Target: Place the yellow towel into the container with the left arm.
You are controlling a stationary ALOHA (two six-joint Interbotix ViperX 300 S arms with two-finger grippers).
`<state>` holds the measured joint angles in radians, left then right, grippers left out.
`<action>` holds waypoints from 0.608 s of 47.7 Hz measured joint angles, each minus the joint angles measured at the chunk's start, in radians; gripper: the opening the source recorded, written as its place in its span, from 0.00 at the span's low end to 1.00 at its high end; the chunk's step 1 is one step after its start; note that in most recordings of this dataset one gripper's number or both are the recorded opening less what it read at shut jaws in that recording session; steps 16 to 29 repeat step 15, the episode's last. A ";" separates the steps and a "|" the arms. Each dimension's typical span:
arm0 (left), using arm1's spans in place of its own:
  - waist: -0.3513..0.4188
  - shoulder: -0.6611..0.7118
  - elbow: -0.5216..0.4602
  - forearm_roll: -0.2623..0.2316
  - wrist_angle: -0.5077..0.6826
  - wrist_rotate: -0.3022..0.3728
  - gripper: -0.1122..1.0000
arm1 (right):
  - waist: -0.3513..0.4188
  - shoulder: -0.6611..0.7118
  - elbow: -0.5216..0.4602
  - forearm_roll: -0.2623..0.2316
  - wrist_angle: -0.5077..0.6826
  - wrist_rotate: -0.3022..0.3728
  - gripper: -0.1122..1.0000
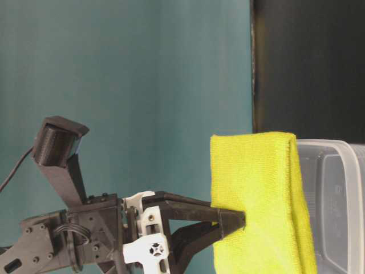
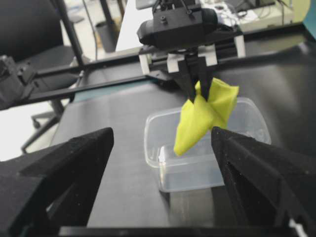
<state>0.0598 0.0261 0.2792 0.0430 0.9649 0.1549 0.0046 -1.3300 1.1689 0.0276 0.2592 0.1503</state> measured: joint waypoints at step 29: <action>-0.002 0.006 0.006 0.000 -0.003 -0.023 0.68 | 0.000 0.000 0.005 0.000 -0.003 0.002 0.80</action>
